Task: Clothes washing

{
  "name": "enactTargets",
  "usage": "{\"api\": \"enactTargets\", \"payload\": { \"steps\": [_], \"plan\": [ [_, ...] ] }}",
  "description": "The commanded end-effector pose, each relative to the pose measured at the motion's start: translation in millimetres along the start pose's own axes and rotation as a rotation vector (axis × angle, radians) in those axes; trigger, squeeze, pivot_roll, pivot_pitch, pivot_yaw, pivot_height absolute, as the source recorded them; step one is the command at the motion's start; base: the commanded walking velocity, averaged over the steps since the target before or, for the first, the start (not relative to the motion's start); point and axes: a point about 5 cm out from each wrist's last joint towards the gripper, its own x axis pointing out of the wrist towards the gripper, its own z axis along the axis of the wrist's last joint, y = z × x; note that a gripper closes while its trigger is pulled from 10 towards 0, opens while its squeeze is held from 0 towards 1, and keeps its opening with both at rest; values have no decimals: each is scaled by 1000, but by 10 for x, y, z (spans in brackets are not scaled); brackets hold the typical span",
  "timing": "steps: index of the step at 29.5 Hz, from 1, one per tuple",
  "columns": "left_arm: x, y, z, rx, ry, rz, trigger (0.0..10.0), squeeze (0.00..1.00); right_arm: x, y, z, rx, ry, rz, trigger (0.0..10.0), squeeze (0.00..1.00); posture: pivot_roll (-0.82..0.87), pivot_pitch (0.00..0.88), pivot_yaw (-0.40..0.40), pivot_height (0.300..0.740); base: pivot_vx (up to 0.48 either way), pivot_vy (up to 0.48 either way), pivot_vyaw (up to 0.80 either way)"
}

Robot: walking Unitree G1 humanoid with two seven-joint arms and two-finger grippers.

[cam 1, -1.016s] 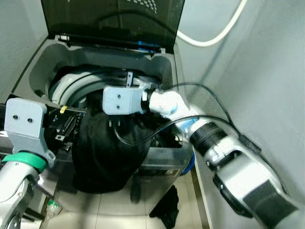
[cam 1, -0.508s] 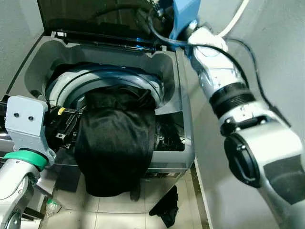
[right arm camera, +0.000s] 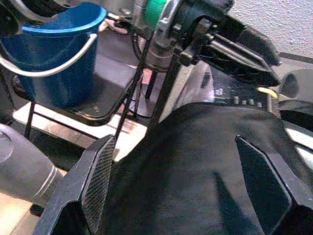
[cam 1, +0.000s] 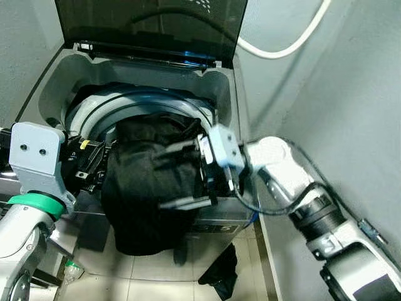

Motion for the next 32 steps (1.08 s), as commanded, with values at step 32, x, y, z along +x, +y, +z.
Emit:
{"api": "enactTargets", "payload": {
  "steps": [32],
  "plan": [
    [17, -17, -38, -9, 13, -5, 10000, 0, 375, -1050, 540, -202, 65, -558, 10000, 0, 116, 78, -49, 740, 0, 0, 0]
  ]
}}
